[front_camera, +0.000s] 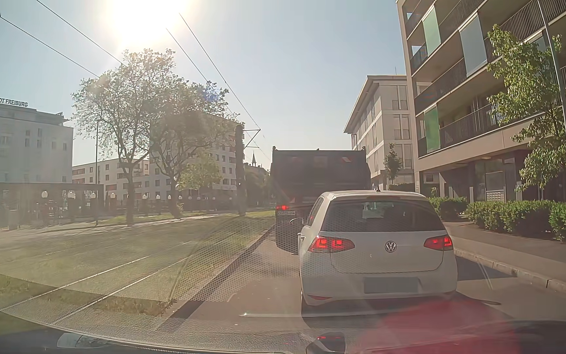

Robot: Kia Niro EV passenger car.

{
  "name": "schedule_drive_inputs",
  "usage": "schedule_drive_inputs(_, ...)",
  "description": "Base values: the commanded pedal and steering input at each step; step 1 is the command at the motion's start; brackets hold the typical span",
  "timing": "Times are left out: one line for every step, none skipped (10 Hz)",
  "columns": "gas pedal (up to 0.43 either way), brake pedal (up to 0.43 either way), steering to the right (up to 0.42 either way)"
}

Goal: Follow the waypoints while adhering to traffic rules and regulations

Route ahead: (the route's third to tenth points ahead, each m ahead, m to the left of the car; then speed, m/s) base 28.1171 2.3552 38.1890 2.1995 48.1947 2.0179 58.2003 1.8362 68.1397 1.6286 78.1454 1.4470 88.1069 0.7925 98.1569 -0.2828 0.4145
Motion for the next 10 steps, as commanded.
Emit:
schedule_drive_inputs(0.000, 0.098, 0.033)
schedule_drive_inputs(0.000, 0.104, 0.033)
schedule_drive_inputs(0.000, 0.110, 0.033)
schedule_drive_inputs(0.000, 0.104, 0.033)
schedule_drive_inputs(0.000, 0.098, 0.033)
schedule_drive_inputs(0.000, 0.098, 0.033)
schedule_drive_inputs(0.000, 0.098, 0.033)
schedule_drive_inputs(0.000, 0.098, 0.033)
schedule_drive_inputs(0.000, 0.091, 0.032)
schedule_drive_inputs(0.000, 0.085, 0.032)
